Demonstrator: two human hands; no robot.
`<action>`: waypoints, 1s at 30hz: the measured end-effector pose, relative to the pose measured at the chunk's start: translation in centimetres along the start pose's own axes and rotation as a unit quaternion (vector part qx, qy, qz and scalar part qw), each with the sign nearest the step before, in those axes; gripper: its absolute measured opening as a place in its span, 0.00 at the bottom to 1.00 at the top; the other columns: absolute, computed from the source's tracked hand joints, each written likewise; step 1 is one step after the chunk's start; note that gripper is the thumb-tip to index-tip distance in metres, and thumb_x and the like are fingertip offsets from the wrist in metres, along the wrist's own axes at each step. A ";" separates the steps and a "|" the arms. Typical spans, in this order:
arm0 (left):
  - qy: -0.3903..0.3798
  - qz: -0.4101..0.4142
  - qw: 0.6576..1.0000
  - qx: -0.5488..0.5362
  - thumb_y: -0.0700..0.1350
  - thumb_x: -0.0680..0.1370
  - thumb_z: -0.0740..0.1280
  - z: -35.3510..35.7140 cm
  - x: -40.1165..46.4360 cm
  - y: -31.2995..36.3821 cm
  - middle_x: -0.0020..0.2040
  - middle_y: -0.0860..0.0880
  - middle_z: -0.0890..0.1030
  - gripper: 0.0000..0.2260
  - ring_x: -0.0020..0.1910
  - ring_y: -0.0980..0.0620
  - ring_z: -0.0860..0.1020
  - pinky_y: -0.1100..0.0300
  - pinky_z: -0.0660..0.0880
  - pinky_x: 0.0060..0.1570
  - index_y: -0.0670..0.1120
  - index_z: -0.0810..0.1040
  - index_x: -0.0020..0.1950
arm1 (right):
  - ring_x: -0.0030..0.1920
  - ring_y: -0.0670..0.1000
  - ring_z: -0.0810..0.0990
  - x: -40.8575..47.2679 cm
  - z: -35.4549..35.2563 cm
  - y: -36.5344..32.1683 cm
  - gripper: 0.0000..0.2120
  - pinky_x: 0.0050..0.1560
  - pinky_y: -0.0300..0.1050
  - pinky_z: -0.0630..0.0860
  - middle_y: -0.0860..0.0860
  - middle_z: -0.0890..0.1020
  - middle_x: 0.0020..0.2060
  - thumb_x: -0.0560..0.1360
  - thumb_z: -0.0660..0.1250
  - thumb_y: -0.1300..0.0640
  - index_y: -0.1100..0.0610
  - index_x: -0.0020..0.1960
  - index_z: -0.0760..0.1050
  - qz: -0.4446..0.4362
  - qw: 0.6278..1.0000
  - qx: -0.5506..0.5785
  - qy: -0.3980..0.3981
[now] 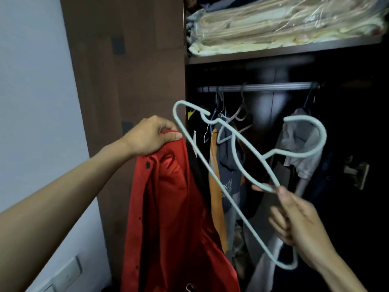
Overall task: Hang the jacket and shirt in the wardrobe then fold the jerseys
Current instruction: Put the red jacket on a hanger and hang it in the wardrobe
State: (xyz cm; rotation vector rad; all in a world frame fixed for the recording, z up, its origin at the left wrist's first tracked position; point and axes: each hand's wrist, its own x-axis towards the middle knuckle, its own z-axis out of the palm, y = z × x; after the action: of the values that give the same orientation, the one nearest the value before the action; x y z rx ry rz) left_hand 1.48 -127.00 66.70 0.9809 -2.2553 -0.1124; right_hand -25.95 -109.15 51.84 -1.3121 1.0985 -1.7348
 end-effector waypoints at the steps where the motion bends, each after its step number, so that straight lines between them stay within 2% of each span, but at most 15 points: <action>1: 0.001 -0.002 1.000 -0.019 0.50 0.79 0.71 -0.3 -0.4 -0.2 0.41 0.56 0.86 0.05 0.42 0.63 0.82 0.62 0.75 0.48 0.55 0.85 0.44 | 0.22 0.44 0.54 -1.4 -0.3 -0.6 0.25 0.25 0.29 0.55 0.48 0.55 0.23 0.74 0.67 0.36 0.54 0.57 0.85 0.012 1.000 0.003 -0.003; 3: -0.002 0.000 0.999 -0.047 0.48 0.79 0.71 -1.1 -1.3 -0.3 0.43 0.53 0.87 0.05 0.44 0.60 0.83 0.58 0.77 0.50 0.50 0.86 0.48 | 0.22 0.43 0.54 -4.3 -0.9 -1.4 0.36 0.25 0.29 0.56 0.49 0.55 0.23 0.63 0.74 0.27 0.55 0.56 0.86 0.039 0.999 0.006 -0.009; 5: -0.005 -0.005 0.997 -0.082 0.46 0.80 0.70 -2.0 -2.2 0.1 0.41 0.48 0.86 0.07 0.38 0.61 0.80 0.61 0.76 0.45 0.44 0.85 0.47 | 0.22 0.42 0.55 -6.8 -1.4 -1.9 0.41 0.24 0.28 0.57 0.49 0.55 0.22 0.55 0.77 0.26 0.56 0.54 0.86 0.086 0.996 0.002 -0.023; 8: 0.013 -0.041 0.987 -0.152 0.45 0.80 0.69 -2.8 -3.1 1.4 0.41 0.42 0.84 0.10 0.37 0.55 0.80 0.66 0.77 0.39 0.37 0.83 0.48 | 0.21 0.42 0.54 -8.6 -1.2 -1.8 0.30 0.22 0.30 0.54 0.49 0.56 0.22 0.67 0.73 0.32 0.57 0.53 0.87 0.135 0.987 -0.067 -0.060; 10: 0.019 -0.065 0.975 -0.211 0.44 0.80 0.69 -2.7 -3.5 2.9 0.38 0.42 0.82 0.11 0.34 0.52 0.78 0.63 0.76 0.36 0.36 0.82 0.46 | 0.20 0.44 0.54 -8.5 -0.2 -1.4 0.26 0.22 0.33 0.52 0.49 0.56 0.21 0.73 0.68 0.33 0.55 0.52 0.87 0.104 0.985 -0.111 -0.082; 14: 0.037 -0.087 0.953 -0.287 0.42 0.81 0.68 -1.7 -4.3 7.1 0.31 0.47 0.78 0.11 0.27 0.57 0.74 0.66 0.72 0.30 0.43 0.79 0.39 | 0.22 0.44 0.58 -6.0 3.3 -1.5 0.17 0.24 0.37 0.56 0.46 0.60 0.21 0.81 0.60 0.42 0.46 0.50 0.86 0.025 0.967 -0.214 -0.137; 16: 0.052 -0.105 0.929 -0.350 0.41 0.82 0.67 -1.2 -4.8 9.0 0.25 0.51 0.77 0.12 0.22 0.59 0.73 0.68 0.71 0.25 0.44 0.77 0.38 | 0.23 0.44 0.58 -4.2 5.5 -1.1 0.18 0.26 0.40 0.56 0.44 0.61 0.21 0.83 0.60 0.43 0.47 0.45 0.85 0.008 0.960 -0.230 -0.159; 19: 0.079 -0.120 0.881 -0.451 0.40 0.82 0.66 -1.1 -5.6 11.2 0.24 0.51 0.76 0.13 0.21 0.59 0.74 0.68 0.73 0.23 0.44 0.75 0.37 | 0.24 0.44 0.58 -2.1 8.3 0.0 0.29 0.25 0.40 0.54 0.44 0.61 0.23 0.82 0.60 0.42 0.67 0.39 0.73 -0.029 0.965 -0.212 -0.153; 21: 0.101 -0.115 0.868 -0.472 0.41 0.82 0.66 -1.8 -6.0 12.1 0.26 0.49 0.76 0.12 0.22 0.58 0.74 0.67 0.73 0.25 0.43 0.75 0.39 | 0.23 0.45 0.57 -1.1 8.8 0.4 0.28 0.24 0.39 0.52 0.47 0.61 0.23 0.80 0.62 0.41 0.64 0.34 0.66 -0.033 0.977 -0.147 -0.150; 22: 0.120 -0.095 0.891 -0.428 0.42 0.83 0.65 -2.3 -6.2 12.2 0.29 0.48 0.77 0.11 0.24 0.58 0.74 0.67 0.73 0.27 0.43 0.76 0.40 | 0.22 0.45 0.57 -0.8 8.5 0.3 0.28 0.23 0.38 0.53 0.48 0.60 0.22 0.79 0.62 0.41 0.64 0.34 0.66 -0.029 0.981 -0.110 -0.154; 23: 0.145 -0.057 0.934 -0.321 0.43 0.83 0.66 -2.9 -6.3 11.7 0.33 0.48 0.78 0.10 0.28 0.57 0.75 0.65 0.72 0.31 0.43 0.78 0.42 | 0.20 0.45 0.57 -0.6 8.1 0.3 0.30 0.22 0.37 0.54 0.48 0.60 0.21 0.79 0.63 0.42 0.68 0.34 0.66 -0.025 0.985 -0.077 -0.156; 24: 0.170 -0.008 0.971 -0.168 0.46 0.82 0.66 -3.5 -6.3 11.0 0.36 0.48 0.80 0.09 0.33 0.55 0.77 0.63 0.72 0.36 0.44 0.80 0.44 | 0.19 0.45 0.58 -0.5 7.5 0.1 0.33 0.21 0.37 0.54 0.48 0.60 0.20 0.79 0.63 0.42 0.74 0.36 0.67 -0.020 0.985 -0.055 -0.161; 25: 0.182 0.034 0.983 -0.012 0.49 0.82 0.66 -4.2 -6.4 10.0 0.39 0.49 0.81 0.09 0.38 0.53 0.78 0.61 0.71 0.40 0.47 0.81 0.46 | 0.19 0.46 0.58 -0.4 6.9 -0.1 0.35 0.20 0.36 0.55 0.49 0.60 0.20 0.80 0.62 0.43 0.79 0.42 0.70 -0.015 0.986 -0.038 -0.160; 27: 0.146 0.045 0.968 0.199 0.56 0.82 0.63 -5.4 -7.0 8.5 0.45 0.51 0.83 0.10 0.47 0.46 0.81 0.55 0.73 0.45 0.52 0.79 0.50 | 0.19 0.46 0.57 -0.6 5.6 -0.6 0.31 0.20 0.35 0.53 0.50 0.58 0.22 0.81 0.61 0.45 0.78 0.53 0.75 0.003 0.990 0.001 -0.144; 30: 0.051 0.080 0.948 0.305 0.64 0.81 0.53 -5.6 -7.6 7.8 0.52 0.56 0.80 0.16 0.55 0.45 0.79 0.46 0.75 0.52 0.59 0.76 0.55 | 0.22 0.46 0.55 -0.4 4.5 -1.2 0.24 0.23 0.38 0.49 0.51 0.56 0.24 0.81 0.62 0.44 0.64 0.56 0.83 0.016 0.988 0.047 -0.146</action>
State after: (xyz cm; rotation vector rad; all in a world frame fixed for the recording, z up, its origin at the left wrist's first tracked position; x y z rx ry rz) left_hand 3.80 -115.25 69.46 1.0655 -2.3007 0.7319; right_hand -21.55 -109.31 53.38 -1.4261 0.8571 -1.4942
